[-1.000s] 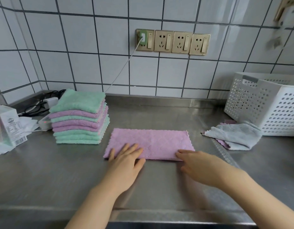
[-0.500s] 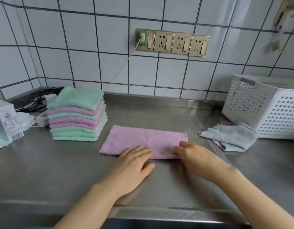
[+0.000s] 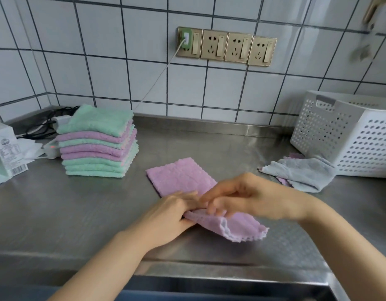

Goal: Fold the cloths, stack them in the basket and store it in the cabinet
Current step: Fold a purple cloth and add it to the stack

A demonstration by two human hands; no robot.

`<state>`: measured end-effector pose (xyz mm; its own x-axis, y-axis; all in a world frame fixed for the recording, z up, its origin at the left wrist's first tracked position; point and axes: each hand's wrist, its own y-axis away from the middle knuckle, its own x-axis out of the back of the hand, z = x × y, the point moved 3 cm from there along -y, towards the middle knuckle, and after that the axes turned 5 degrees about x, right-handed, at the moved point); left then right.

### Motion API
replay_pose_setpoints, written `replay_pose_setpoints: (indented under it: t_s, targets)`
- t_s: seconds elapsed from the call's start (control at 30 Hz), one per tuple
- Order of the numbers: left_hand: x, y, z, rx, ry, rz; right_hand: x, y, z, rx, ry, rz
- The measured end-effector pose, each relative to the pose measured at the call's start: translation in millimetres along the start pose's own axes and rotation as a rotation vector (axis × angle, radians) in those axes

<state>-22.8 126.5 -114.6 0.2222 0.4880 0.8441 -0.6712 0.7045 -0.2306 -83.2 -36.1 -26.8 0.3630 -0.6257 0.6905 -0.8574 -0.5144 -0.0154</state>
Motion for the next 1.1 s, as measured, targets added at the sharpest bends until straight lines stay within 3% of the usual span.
replay_pose_setpoints:
  t_s: [0.07, 0.13, 0.2, 0.23, 0.27, 0.33, 0.4, 0.47, 0.57, 0.67, 0.77, 0.9, 1.03, 1.1]
  targets:
    - [0.5, 0.1, -5.3, 0.011, 0.149, 0.018, 13.2, 1.7, 17.6, 0.011, 0.035, 0.142]
    - [1.3, 1.2, -12.2, 0.08, 0.305, 0.014, 22.5, 3.7, 39.7, -0.056, 0.261, 0.21]
    - [-1.2, 0.1, -19.0, 0.185, 0.398, -0.02, 19.2, -2.4, 76.5, -0.153, 0.394, 0.163]
    - [-1.8, -0.4, -22.1, 0.224, 0.414, -0.015, 10.3, 8.8, 97.4, -0.116, 0.428, 0.015]
    - [-2.6, -1.6, -25.6, 0.247, 0.427, -0.005, 15.1, 18.2, 126.6, -0.09, 0.532, 0.008]
    - [-3.1, -1.7, -27.5, 0.251, 0.453, 0.002, 5.6, 17.1, 161.4, -0.011, 0.384, 0.015]
    - [0.6, -1.3, -22.1, 0.216, 0.5, -0.01, -0.5, 9.0, 126.5, 0.091, 0.325, 0.018]
    - [3.3, -0.5, -17.1, 0.193, 0.565, -0.023, 4.2, 1.1, 78.9, 0.1, 0.142, 0.225]
    - [6.3, 1.4, -10.3, 0.163, 0.574, -0.001, 6.7, 2.7, 77.7, 0.066, -0.01, 0.264]
    - [12.9, 1.9, -8.7, 0.133, 0.569, 0.171, 10.6, 1.5, 86.8, 0.069, 0.096, 0.29]
    - [17.9, 2.8, -14.5, 0.165, 0.624, 0.294, 10.4, 2.5, 74.8, 0.1, 0.0, 0.26]
    - [18.8, 1.3, -20.2, 0.255, 0.615, 0.302, 9.5, 2.3, 69.2, 0.034, -0.118, 0.247]
    - [16.9, -1.8, -31.1, 0.464, 0.671, 0.338, 3.0, -6.2, 85.0, -0.264, -0.349, 0.531]
    - [16.0, -4.3, -35.4, 0.544, 0.704, 0.396, -1.2, -9.7, 93.4, -0.368, -0.307, 0.579]
